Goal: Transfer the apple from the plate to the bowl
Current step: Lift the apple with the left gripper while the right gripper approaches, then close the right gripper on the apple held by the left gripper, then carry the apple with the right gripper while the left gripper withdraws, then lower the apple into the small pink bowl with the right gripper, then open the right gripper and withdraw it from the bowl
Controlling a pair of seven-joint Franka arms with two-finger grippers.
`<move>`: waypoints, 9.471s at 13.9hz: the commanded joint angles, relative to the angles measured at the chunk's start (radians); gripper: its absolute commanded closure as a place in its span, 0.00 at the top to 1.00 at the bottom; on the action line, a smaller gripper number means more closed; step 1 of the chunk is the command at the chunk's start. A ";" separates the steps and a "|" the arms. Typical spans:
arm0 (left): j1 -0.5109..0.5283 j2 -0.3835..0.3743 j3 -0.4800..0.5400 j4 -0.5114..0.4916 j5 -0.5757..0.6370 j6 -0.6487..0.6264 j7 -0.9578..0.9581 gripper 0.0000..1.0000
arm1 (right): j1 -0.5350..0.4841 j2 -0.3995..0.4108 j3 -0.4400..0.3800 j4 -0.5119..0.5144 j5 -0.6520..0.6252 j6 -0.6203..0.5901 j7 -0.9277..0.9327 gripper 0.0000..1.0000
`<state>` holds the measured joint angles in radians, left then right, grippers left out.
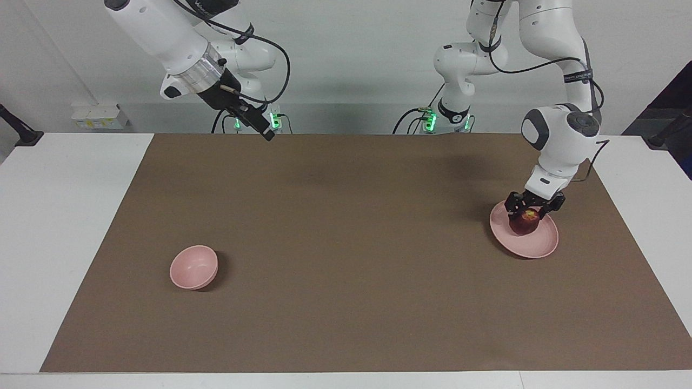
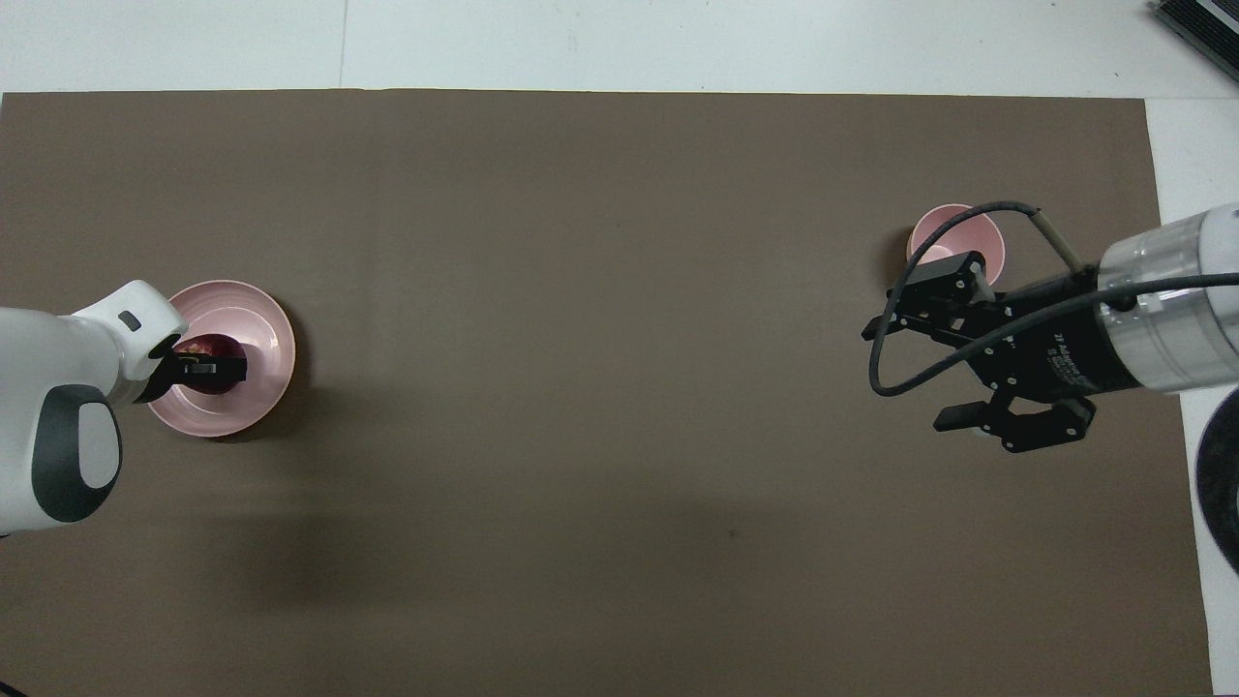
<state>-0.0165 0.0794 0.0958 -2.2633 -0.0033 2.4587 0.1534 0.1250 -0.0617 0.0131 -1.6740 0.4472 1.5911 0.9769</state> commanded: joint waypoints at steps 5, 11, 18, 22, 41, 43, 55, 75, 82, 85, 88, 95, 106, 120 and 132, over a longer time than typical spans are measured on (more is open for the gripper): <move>0.006 -0.009 -0.002 0.040 0.003 -0.007 0.009 0.00 | 0.042 0.036 0.001 -0.012 0.177 0.079 0.155 1.00; -0.013 -0.118 -0.019 0.089 -0.012 -0.179 0.014 0.00 | 0.076 0.072 0.002 -0.012 0.283 0.148 0.238 1.00; -0.036 -0.162 -0.151 0.142 -0.375 -0.331 0.014 0.00 | 0.166 0.155 0.002 -0.029 0.321 0.360 0.387 1.00; -0.036 -0.170 -0.237 0.142 -0.578 -0.327 -0.035 0.00 | 0.234 0.249 0.002 -0.023 0.331 0.545 0.434 1.00; -0.037 -0.196 -0.491 0.111 -1.040 0.014 -0.038 0.00 | 0.406 0.336 0.002 -0.052 0.344 0.716 0.438 1.00; -0.037 -0.201 -0.498 0.111 -1.040 0.005 -0.047 0.00 | 0.398 0.336 0.002 -0.047 0.343 0.672 0.387 1.00; -0.036 -0.207 -0.528 0.111 -1.038 -0.020 -0.103 0.00 | 0.395 0.336 0.001 -0.027 0.347 0.675 0.345 0.00; -0.037 -0.191 -0.203 0.269 -0.375 -0.558 -0.106 1.00 | 0.269 0.353 -0.012 -0.033 0.240 0.688 0.231 0.00; -0.054 -0.127 -0.113 0.574 -0.044 -0.708 -0.084 1.00 | 0.194 0.370 -0.012 -0.029 -0.189 0.696 0.131 0.00; -0.028 -0.058 -0.111 0.796 -0.027 -0.912 -0.014 1.00 | 0.141 0.375 -0.012 -0.030 -0.249 0.696 -0.069 0.00; -0.017 -0.004 -0.102 0.953 -0.012 -1.043 0.037 1.00 | 0.069 0.391 -0.012 -0.032 -0.277 0.698 -0.297 0.00; -0.017 -0.061 -0.107 0.917 0.005 -1.064 0.057 1.00 | -0.042 0.465 -0.012 -0.033 -0.364 0.843 -0.539 0.00; -0.016 -0.153 -0.080 0.769 0.002 -1.029 -0.054 1.00 | -0.173 0.497 -0.012 -0.118 -0.415 0.908 -0.692 0.00; -0.016 -0.151 -0.082 0.780 0.002 -1.031 -0.049 1.00 | -0.183 0.404 -0.015 -0.095 -0.424 0.761 -0.800 1.00; -0.017 -0.151 -0.082 0.780 0.002 -1.031 -0.049 1.00 | -0.169 0.105 -0.005 0.055 -0.507 0.086 -0.840 1.00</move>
<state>-0.0334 -0.0490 0.0152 -1.4550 -0.0122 1.4080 0.1151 -0.0429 0.0738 -0.0030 -1.6487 -0.0398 1.7555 0.1602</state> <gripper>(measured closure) 0.000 0.000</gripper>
